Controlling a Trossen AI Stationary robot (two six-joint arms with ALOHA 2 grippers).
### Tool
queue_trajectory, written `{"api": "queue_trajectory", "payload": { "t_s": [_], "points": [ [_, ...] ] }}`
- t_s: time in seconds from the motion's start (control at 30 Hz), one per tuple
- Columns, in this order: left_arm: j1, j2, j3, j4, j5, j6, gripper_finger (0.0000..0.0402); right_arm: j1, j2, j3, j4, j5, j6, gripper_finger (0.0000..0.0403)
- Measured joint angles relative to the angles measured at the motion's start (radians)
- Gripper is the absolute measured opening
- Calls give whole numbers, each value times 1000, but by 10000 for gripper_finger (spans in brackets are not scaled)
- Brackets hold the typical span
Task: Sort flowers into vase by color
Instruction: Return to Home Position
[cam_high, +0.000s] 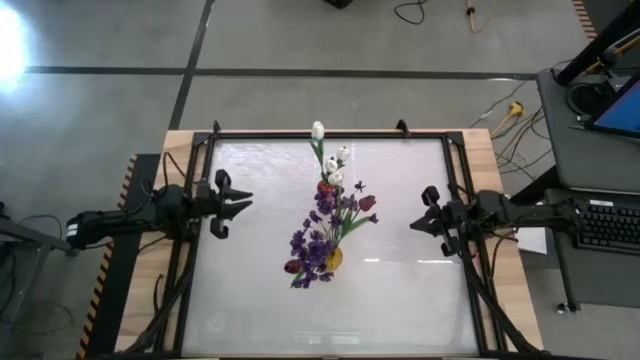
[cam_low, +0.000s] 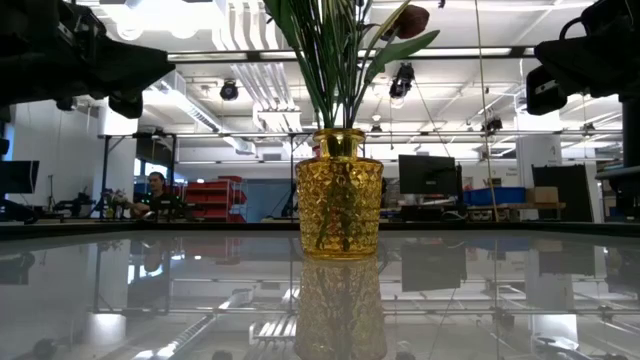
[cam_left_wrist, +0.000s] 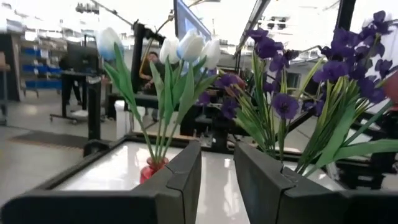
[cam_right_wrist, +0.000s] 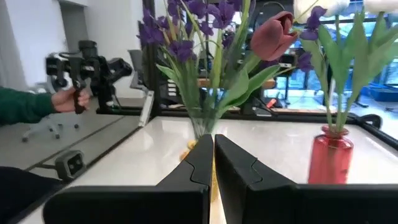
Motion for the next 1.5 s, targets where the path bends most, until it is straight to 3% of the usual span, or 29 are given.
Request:
{"api": "queue_trajectory", "payload": {
  "t_s": [0.1, 0.27, 0.4, 0.47, 0.63, 0.87, 1.03, 1.5],
  "points": [
    [0, 1, 0, 6, -16, 53, 85, 0, 17, 0, -16, 42, -30, 9],
    [0, 1, 1, -26, -27, 51, 85, 0, 50, 0, -40, 200, -1, 9],
    [0, 1, -1, -184, -153, 10, 85, 0, 81, 0, -54, 279, 13, 9],
    [-1, 5, -1, -214, -174, 20, 85, 0, 93, 0, -53, 281, 24, 9],
    [-7, -9, -1, -208, -101, 85, 85, 0, 116, 0, -53, 283, 54, 9],
    [-7, -44, -1, -270, -118, 178, 85, 0, 122, 0, -52, 283, 54, 9],
    [-7, -52, -1, -287, -72, 181, 85, 0, 123, 0, -52, 283, 54, 9],
    [-6, -11, -1, -290, -76, 181, 85, 0, 122, 0, -51, 283, 54, 9]
  ]
}}
